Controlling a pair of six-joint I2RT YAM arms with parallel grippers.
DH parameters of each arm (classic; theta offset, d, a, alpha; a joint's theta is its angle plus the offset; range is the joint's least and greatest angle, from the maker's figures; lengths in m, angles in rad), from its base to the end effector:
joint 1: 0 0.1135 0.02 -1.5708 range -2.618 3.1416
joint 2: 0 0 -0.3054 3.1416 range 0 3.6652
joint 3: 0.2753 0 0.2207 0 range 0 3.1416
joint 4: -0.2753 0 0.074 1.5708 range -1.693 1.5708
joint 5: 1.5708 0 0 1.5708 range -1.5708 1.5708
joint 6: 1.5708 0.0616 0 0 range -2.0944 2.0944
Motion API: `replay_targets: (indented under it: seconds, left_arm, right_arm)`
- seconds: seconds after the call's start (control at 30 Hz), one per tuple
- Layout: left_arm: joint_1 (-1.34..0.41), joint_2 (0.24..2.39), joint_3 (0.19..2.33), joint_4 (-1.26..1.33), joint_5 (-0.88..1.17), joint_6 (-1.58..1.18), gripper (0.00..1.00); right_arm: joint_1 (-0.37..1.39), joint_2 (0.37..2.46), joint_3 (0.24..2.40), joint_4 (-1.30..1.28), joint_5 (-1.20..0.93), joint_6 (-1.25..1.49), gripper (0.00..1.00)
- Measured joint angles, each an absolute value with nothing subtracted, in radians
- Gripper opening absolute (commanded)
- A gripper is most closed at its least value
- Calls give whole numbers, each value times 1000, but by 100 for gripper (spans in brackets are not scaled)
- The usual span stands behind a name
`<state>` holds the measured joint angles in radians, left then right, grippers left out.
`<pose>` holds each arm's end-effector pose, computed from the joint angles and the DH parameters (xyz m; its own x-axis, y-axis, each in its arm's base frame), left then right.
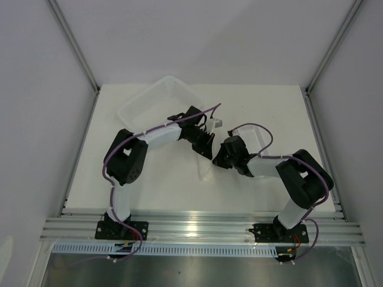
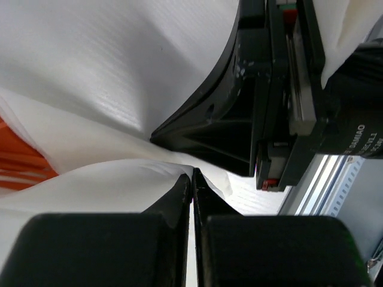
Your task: Place the utensils on the paper napkin and roll it up
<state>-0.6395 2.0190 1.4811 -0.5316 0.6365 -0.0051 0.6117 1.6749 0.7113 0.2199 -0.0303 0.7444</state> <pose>0.3190 -0.2829 0.2231 -0.7073 0.5209 -0.4779 0.7055 0.4775 -0.5237 0.2625 0.1864 0.1853 -0.8089 0.2598 -0.5274 -0.0601 0.8558 0.5137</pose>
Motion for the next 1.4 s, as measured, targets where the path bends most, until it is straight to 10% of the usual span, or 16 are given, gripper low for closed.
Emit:
replay_targets:
  seconds: [0.7, 1.1, 1.4]
  left_arm:
    - [-641, 2148, 1515, -485, 736, -143, 1]
    - [-644, 2164, 1515, -481, 736, -142, 2]
    - [-644, 2164, 1515, -481, 736, -142, 5]
  right_arm:
    - [599, 1635, 636, 281, -74, 781, 1]
    - [601, 1390, 480, 279, -12, 809, 42]
    - [628, 1509, 440, 464, -72, 862, 46]
